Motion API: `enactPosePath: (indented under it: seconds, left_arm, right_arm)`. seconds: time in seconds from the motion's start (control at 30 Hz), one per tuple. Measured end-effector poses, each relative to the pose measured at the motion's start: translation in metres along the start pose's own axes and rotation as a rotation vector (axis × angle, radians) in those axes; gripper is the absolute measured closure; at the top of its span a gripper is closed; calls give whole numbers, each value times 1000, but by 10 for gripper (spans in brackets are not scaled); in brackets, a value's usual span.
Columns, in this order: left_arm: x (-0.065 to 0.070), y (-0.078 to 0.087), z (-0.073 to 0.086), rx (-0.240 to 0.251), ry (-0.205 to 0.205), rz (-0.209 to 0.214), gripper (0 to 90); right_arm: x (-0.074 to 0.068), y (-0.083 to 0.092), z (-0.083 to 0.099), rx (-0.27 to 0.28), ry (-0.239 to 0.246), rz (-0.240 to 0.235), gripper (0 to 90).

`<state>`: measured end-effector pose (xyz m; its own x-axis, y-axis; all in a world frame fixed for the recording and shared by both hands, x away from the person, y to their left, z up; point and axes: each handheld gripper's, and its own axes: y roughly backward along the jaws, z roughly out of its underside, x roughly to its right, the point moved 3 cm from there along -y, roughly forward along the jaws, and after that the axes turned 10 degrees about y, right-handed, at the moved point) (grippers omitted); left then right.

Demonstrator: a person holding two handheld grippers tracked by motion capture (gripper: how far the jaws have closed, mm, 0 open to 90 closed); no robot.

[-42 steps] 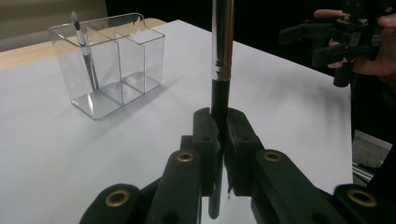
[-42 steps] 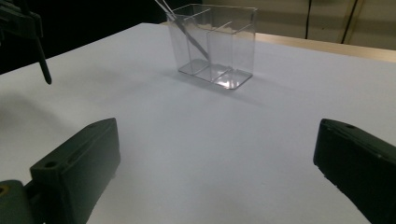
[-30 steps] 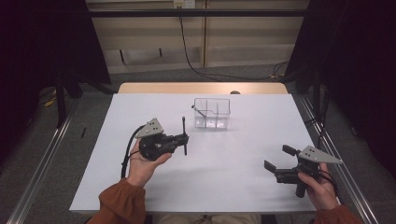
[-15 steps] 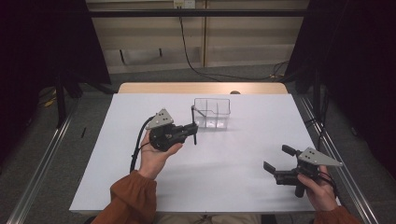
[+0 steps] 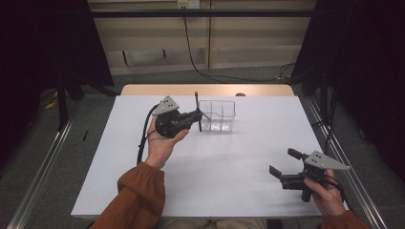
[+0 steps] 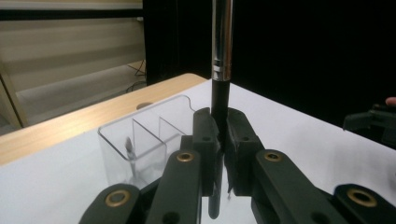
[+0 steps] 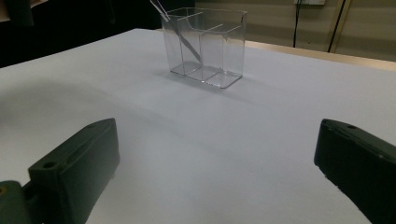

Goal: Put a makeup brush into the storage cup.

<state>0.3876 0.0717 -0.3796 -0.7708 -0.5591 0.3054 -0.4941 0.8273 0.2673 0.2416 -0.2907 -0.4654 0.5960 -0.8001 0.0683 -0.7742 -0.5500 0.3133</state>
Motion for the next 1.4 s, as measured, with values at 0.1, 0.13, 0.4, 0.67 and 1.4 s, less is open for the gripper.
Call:
enactPosePath:
  seconds: [0.1, 0.13, 0.4, 0.67, 1.4]
  left_arm:
    - [-6, -4, -8, 4, -5, -7, 844]
    - [-9, -4, -11, 6, -7, -10, 844]
    - [-29, -10, -26, 46, 29, -39, 844]
    - [-31, -20, -29, 47, 28, -54, 844]
    - [-35, -67, -23, 20, 9, -109, 844]
  right_arm:
    - [0, 0, 0, -1, 0, -1, 0]
    - [0, 0, 0, -1, 3, -2, 0]
    - [0, -1, 1, -4, 5, -3, 0]
    - [0, -1, 1, -8, 6, -8, 0]
    - [-1, -2, 2, -8, 7, -16, 0]
